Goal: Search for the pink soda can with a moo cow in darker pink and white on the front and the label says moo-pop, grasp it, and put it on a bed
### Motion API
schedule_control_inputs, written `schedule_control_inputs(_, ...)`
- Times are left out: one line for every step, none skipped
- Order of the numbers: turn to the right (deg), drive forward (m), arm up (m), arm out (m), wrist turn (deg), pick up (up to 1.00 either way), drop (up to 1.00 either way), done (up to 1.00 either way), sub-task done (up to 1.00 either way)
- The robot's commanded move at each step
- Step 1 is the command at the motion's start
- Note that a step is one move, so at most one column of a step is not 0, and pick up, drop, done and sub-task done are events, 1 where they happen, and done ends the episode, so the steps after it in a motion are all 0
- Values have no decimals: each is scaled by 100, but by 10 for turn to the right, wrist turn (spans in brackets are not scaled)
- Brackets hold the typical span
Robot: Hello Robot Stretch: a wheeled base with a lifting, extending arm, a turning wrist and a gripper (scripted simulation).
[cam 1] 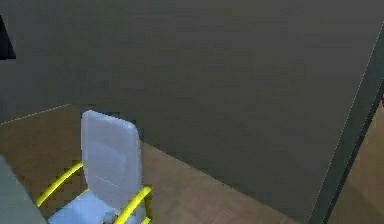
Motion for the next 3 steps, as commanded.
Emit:
schedule_control_inputs(0,100,0,0,0,0,0,0,0)
schedule_control_inputs(-450,0,0,0,0,0,0,0,0)
schedule_control_inputs(-90,0,0,0,0,0,0,0,0)
